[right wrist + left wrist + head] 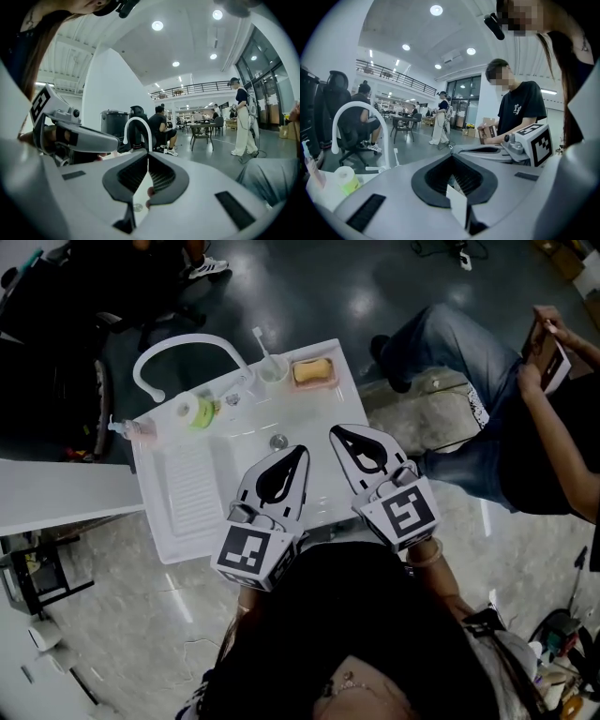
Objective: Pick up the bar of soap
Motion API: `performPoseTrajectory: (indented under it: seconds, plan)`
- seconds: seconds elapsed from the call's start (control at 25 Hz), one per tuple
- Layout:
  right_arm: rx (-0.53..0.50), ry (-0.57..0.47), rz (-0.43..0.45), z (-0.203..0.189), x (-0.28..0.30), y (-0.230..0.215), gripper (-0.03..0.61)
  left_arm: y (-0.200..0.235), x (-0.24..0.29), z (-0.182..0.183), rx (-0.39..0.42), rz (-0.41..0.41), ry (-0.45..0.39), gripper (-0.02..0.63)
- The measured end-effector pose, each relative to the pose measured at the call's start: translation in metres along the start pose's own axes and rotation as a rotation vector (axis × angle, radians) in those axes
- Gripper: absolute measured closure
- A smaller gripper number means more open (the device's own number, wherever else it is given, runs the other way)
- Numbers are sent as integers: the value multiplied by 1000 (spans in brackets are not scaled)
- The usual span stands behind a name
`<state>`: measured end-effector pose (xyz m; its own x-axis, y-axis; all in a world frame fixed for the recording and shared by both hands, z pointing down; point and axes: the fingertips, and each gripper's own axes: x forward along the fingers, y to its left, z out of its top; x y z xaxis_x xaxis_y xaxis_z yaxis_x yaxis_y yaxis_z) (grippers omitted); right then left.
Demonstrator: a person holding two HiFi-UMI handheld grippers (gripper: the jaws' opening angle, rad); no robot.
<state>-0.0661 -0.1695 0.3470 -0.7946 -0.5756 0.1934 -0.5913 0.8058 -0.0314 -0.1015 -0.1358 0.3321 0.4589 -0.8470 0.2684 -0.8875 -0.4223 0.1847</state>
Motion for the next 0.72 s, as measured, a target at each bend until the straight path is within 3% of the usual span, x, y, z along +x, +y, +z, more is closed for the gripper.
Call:
performPoseTrajectory:
  seconds: [0.2,0.72]
  plan:
    - [-47,66,-30,-10,37,-13,568,31,6,3,-20,-21,3,617]
    - [-215,271,-9,-62,119,-51,566,88,14,-14,-86,-35,59,617]
